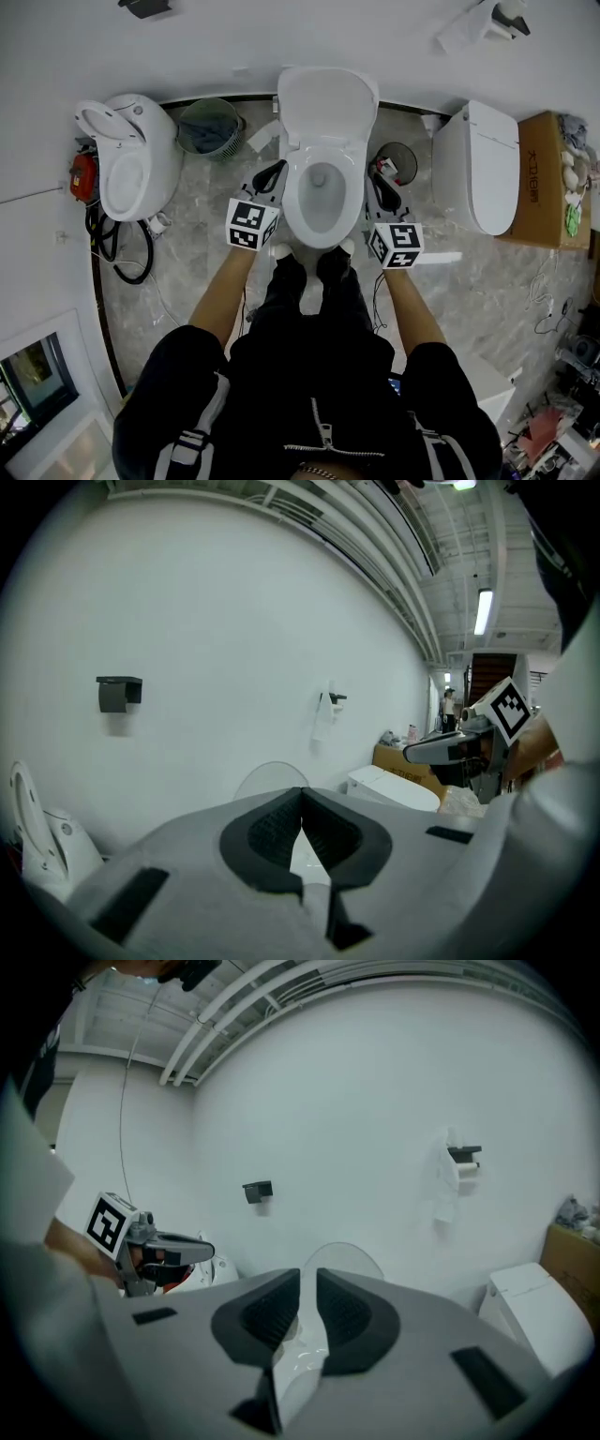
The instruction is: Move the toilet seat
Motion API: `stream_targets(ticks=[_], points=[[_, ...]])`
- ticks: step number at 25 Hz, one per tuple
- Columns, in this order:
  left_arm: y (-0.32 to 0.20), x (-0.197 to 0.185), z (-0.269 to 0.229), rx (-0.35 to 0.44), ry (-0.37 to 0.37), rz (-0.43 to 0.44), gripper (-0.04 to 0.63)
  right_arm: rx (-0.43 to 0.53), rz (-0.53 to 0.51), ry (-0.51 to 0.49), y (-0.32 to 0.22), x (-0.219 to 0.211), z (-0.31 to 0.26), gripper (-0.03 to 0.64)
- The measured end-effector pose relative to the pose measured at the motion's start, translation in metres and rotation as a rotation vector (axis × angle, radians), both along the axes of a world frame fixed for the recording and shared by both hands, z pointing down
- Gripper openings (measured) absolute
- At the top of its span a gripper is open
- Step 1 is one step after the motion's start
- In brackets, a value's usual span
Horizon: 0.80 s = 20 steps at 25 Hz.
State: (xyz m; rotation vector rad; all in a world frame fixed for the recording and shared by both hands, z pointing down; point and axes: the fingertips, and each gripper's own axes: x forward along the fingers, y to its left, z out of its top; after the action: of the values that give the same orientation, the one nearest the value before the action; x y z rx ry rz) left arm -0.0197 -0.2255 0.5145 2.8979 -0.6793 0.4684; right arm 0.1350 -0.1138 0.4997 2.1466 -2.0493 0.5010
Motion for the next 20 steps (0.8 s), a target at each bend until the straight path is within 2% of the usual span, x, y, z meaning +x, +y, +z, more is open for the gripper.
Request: stream_targets(ticks=[5,13,14,15,17,20], points=[[-0.004,0.004,0.058,-0.051,-0.067,0.001,0.003,-0.061,0.008,-0.039,-0.002,0.008,0.049,0.054],[0.008,-0.006,0.174,-0.206,-0.151,-0.031,0.014,-0.204,0.039,-0.139,0.011,0.020,0.163,0.092],[0.010,-0.008,0.188,-0.223,-0.163,-0.033,0.092,-0.219,0.046,-0.151,0.014,0.020,0.177,0.103],[0.012,-0.010,0.201,-0.238,-0.175,-0.035,0.137,-0.236,0.053,-0.161,0.018,0.020,0.190,0.114],[0.018,-0.016,0.226,-0.270,-0.194,-0.049,0.170,-0.270,0.060,-0.179,0.026,0.020,0.217,0.130],[0.025,-0.026,0.263,-0.341,-0.209,-0.085,0.271,-0.322,0.075,-0.215,0.034,0.017,0.254,0.163]])
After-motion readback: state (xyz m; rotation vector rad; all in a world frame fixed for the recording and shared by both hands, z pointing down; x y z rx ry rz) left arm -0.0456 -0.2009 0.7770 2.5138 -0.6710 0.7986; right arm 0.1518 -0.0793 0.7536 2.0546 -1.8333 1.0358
